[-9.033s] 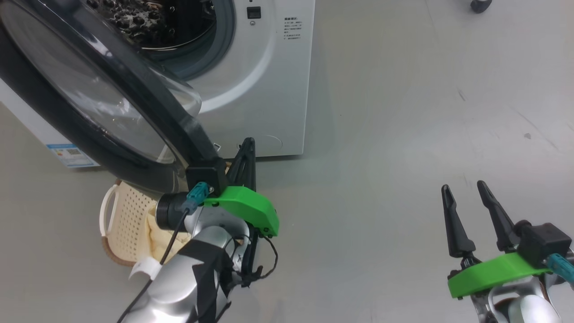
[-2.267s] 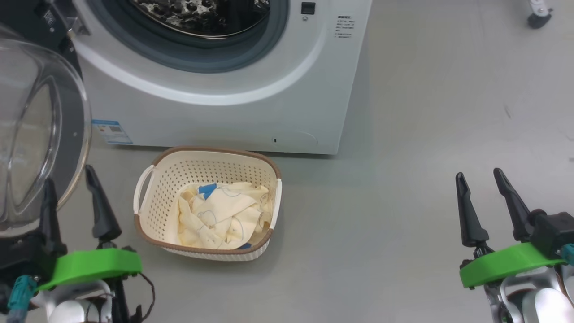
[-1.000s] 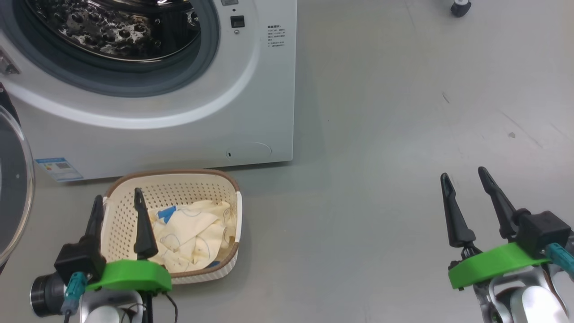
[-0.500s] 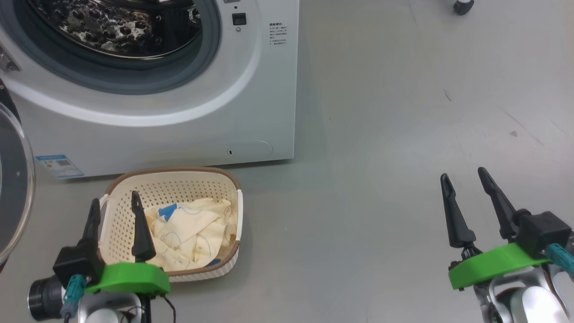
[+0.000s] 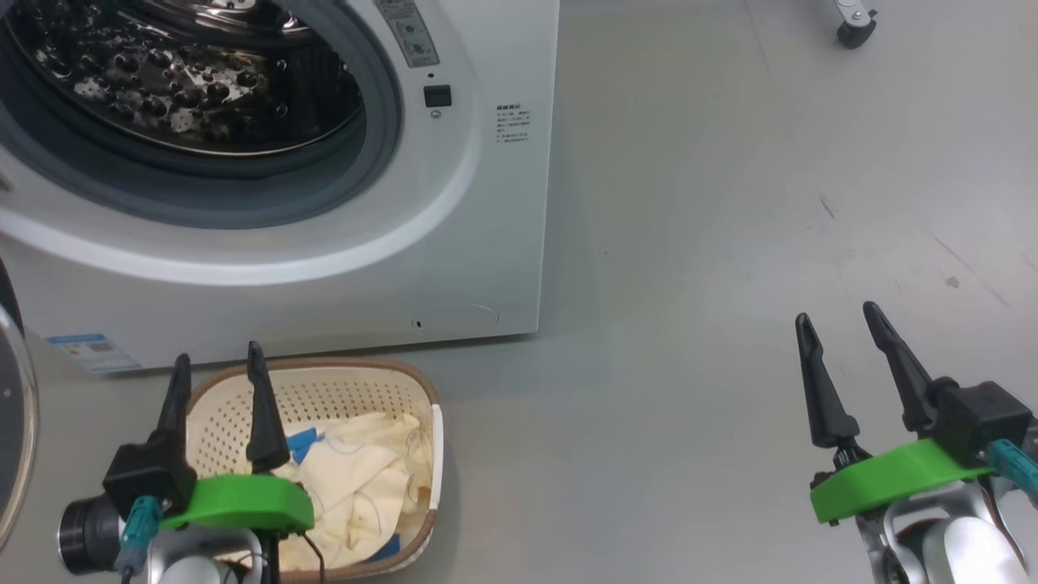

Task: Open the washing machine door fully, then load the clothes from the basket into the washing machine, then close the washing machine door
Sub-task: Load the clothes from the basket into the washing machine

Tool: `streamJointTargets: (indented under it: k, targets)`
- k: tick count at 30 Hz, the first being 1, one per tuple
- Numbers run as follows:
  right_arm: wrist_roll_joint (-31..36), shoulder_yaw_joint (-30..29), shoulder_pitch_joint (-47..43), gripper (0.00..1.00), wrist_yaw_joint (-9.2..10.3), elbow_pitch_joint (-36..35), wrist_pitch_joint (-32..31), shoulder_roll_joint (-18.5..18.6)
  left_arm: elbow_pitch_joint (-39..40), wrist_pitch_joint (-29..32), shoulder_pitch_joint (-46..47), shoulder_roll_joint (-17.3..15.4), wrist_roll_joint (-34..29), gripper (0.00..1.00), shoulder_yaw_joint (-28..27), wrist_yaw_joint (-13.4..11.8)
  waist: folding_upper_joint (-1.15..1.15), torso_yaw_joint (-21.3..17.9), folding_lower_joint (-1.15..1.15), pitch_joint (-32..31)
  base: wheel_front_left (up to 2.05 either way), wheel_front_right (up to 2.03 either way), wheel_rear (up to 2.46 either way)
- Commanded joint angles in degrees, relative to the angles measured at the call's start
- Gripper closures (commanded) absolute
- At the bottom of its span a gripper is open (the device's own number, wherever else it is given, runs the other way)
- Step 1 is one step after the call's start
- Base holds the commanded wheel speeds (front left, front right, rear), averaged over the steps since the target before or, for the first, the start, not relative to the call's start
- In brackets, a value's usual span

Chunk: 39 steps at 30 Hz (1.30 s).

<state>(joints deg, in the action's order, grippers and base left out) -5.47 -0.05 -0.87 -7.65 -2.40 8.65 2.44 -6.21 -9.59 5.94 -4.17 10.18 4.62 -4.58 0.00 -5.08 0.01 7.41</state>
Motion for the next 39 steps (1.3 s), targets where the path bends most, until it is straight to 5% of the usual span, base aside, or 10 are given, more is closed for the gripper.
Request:
streamJointTargets:
  k: [1, 29, 39]
  targets:
    - [0.04, 1.17, 1.96, 0.00, 0.16, -1.86, 0.77, 0.43, 1.89, -0.67, 2.07, -1.30, 0.16, 0.00, -1.75, -0.26, 0.00, 0.02, -0.01, 0.06, 1.09, -1.09, 0.00]
    - [0.38, 1.01, 2.03, 0.00, 0.16, -1.85, 0.53, 0.43, 0.47, -1.27, 2.41, -1.54, 0.86, 0.00, -0.90, -1.85, 0.00, 1.78, -0.01, -0.02, 0.17, -0.17, 0.00]
    - [0.45, 0.81, 2.32, 0.00, 0.16, -3.38, -0.36, 0.43, -8.30, 1.38, 7.20, -0.91, 0.90, 0.00, 1.70, -1.70, 0.00, 5.54, -0.01, 3.00, 0.00, 0.00, 0.00]
